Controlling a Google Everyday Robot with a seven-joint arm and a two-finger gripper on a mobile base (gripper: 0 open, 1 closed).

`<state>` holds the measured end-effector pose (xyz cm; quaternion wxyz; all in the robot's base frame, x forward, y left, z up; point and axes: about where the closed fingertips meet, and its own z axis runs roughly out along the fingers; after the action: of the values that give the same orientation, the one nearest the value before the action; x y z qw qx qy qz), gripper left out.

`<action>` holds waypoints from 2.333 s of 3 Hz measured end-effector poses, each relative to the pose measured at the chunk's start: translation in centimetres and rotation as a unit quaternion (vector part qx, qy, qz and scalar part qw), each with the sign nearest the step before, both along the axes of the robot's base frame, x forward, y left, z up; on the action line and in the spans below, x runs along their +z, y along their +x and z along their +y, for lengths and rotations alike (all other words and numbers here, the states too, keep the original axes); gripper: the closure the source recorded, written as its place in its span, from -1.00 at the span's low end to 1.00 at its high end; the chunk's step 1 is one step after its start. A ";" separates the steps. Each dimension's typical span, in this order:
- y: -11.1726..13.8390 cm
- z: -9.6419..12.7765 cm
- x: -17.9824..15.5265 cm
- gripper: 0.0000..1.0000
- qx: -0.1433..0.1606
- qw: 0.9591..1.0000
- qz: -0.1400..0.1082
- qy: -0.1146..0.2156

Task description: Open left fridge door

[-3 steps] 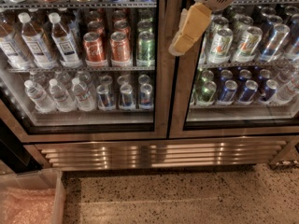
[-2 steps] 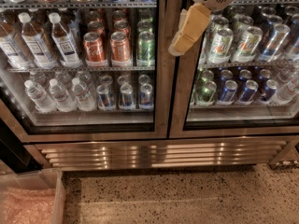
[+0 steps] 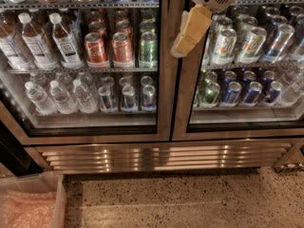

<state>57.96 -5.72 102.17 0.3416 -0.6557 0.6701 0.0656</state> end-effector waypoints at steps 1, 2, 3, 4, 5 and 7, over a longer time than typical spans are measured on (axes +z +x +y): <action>0.5 0.3 -0.4 -1.00 0.006 1.000 0.006 -0.004; 0.5 0.0 -0.4 -1.00 0.006 1.000 0.006 -0.004; 0.4 0.4 -0.8 -0.67 0.016 1.000 0.010 -0.005; 0.5 -0.3 -0.8 -0.19 0.016 1.000 0.010 -0.005; 1.0 -0.8 -0.5 0.26 0.016 1.000 0.010 -0.005; 1.4 -1.0 -0.3 1.00 0.016 1.000 0.010 -0.005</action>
Offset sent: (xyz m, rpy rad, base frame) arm 0.0274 0.1285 -0.0459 -0.0406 0.1340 0.2610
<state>59.31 -6.68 101.84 0.3303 -0.6675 0.6632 0.0740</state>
